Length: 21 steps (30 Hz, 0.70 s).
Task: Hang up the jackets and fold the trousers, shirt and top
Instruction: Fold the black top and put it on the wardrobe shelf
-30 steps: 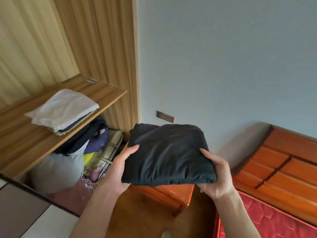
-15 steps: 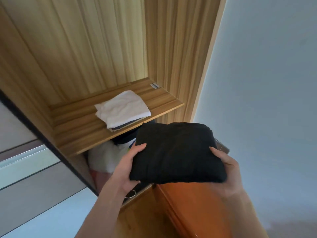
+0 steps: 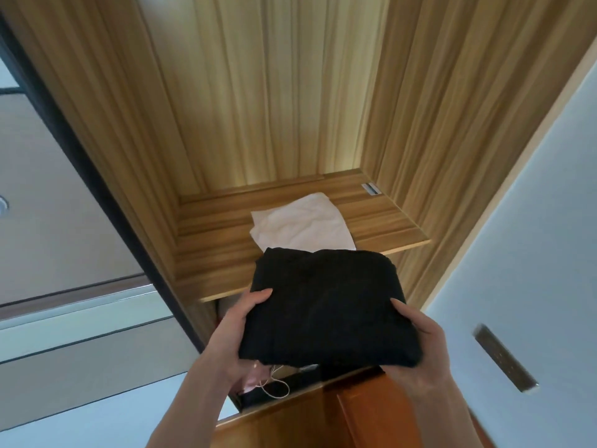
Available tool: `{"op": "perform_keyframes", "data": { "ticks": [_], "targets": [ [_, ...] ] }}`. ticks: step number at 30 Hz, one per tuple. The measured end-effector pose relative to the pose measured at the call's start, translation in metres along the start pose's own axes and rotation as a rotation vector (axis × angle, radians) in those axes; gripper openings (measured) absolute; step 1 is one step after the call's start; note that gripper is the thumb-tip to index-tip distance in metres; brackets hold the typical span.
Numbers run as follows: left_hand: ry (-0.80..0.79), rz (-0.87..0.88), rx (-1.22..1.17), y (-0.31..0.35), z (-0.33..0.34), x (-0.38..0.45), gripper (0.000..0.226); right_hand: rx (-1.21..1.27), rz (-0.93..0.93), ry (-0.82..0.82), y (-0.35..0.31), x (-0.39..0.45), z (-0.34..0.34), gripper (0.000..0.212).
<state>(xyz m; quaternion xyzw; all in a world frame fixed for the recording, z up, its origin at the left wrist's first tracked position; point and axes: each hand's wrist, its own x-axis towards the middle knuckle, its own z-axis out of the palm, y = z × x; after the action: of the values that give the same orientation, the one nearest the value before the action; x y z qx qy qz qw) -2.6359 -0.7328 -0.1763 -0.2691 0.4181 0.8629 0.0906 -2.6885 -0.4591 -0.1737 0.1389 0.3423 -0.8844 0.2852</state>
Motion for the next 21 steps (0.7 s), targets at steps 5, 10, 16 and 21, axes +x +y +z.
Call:
{"op": "perform_keyframes", "data": {
  "ticks": [5,10,16,21],
  "targets": [
    [0.006,0.046,-0.007,0.034,-0.019,0.033,0.057,-0.077,-0.001,-0.065,-0.004,0.046,0.031,0.044],
    [-0.045,0.02,-0.021,0.062,-0.028,0.075,0.048,-0.256,-0.023,-0.026,-0.021,0.098,0.05,0.052],
    [0.036,0.067,0.027,0.09,-0.015,0.117,0.052,-0.569,-0.05,0.037,-0.057,0.159,0.078,0.05],
    [0.08,0.186,0.082,0.117,0.004,0.152,0.028,-0.825,-0.068,0.101,-0.089,0.219,0.097,0.063]
  ]
}}
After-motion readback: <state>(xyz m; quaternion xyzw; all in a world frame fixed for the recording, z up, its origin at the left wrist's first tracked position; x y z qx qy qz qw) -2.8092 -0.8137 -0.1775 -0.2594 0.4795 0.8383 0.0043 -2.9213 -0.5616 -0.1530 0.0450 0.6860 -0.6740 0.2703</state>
